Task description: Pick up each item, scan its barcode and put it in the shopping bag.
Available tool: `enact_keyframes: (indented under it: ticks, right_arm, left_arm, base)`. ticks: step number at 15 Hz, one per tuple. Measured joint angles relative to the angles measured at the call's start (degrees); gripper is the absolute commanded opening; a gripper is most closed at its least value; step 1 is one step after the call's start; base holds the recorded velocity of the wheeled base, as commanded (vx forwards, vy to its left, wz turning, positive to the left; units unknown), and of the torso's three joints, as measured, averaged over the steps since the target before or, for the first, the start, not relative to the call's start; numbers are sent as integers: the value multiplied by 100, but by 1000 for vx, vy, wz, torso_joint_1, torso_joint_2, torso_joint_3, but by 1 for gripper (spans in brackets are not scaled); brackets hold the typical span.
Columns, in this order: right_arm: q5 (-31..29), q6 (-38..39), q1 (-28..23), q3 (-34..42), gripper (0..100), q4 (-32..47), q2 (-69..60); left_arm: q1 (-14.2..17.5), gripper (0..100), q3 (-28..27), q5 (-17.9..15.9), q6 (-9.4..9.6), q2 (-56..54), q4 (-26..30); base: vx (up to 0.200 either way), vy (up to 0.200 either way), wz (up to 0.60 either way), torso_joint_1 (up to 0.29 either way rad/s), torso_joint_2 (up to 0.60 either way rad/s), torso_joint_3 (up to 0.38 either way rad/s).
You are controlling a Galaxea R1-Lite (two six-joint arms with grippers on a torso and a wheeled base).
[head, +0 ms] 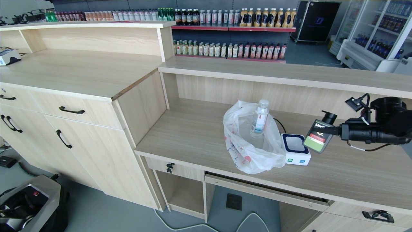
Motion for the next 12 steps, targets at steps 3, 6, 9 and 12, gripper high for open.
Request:
enact_keyframes:
  ticks: [3,6,9,12]
  right_arm:
    - [-2,4,90,-133,0,-2,93]
    - [-2,2,167,-202,0,0,156]
    - [0,4,173,-213,0,-2,178]
    - [-4,0,156,-207,0,44,68]
  left_arm:
    - [0,100,0,2,0,0,0]
    - [0,100,0,0,2,0,0]
    - [0,100,0,2,5,0,0]
    - [0,100,0,2,2,0,0]
  base:
    - [0,0,0,0,0,0]
    - [0,0,0,0,0,0]
    - [0,0,0,0,0,0]
    - [0,0,0,0,0,0]
